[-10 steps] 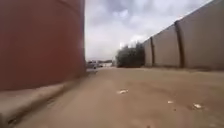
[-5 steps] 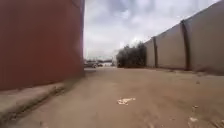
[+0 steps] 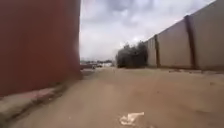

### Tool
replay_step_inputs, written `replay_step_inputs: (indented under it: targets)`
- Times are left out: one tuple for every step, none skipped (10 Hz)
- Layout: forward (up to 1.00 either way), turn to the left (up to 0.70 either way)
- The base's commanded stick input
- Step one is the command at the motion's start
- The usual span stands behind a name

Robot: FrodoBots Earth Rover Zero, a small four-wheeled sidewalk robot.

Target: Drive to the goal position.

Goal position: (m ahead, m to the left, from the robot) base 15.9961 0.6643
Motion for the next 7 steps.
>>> replay_step_inputs:
  targets:
    - [1.0, 0.0]
    - [1.0, 0.0]
    - [1.0, 0.0]
    - [1.0, 0.0]
    - [1.0, 0.0]
    - [1.0, 0.0]
    - [1.0, 0.0]
